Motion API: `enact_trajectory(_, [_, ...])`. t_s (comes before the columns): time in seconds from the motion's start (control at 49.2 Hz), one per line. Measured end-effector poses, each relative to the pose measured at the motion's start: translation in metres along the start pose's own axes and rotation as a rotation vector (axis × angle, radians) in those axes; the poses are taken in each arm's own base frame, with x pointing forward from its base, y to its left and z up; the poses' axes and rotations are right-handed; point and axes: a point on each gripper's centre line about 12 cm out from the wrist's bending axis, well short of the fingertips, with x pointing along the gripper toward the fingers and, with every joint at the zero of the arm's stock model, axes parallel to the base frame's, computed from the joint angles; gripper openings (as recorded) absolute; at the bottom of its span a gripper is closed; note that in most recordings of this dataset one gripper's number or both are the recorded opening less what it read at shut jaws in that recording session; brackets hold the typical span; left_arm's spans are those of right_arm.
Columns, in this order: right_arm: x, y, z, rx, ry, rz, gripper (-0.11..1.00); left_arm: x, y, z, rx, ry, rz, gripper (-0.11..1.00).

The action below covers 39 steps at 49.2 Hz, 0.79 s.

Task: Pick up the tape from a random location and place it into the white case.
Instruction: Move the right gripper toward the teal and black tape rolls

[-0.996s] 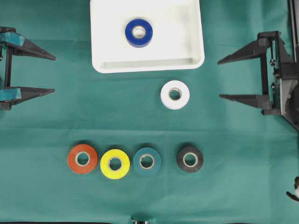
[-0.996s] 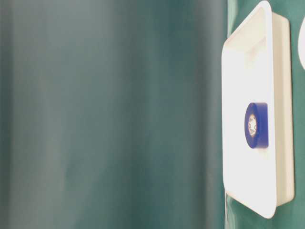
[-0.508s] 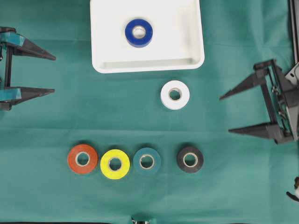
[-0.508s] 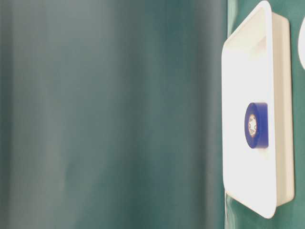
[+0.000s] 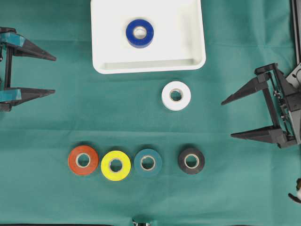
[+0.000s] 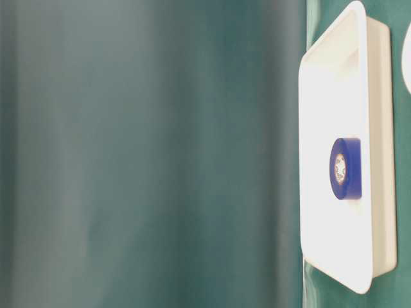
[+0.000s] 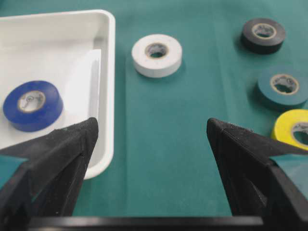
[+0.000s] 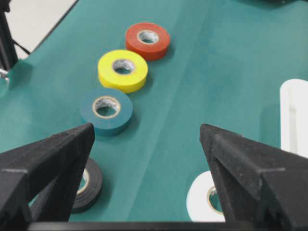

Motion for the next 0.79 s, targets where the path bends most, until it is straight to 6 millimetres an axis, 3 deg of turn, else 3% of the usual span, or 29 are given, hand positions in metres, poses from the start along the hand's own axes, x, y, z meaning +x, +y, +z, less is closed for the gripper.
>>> enact_trajectory(0.325, [0.008,0.0,-0.001,0.0,-0.006,-0.001,0.9,0.0,0.0,0.001,0.0,-0.006,0.0,0.98])
enact_trajectory(0.488, [0.026,0.0,0.0,0.001,0.001,-0.001,0.9,0.0,0.0,0.0,0.0,-0.003,0.0,0.98])
enact_trajectory(0.793, [0.072,0.001,0.022,0.002,-0.006,0.001,0.9,0.0,0.0,0.0,0.0,-0.005,0.0,0.98])
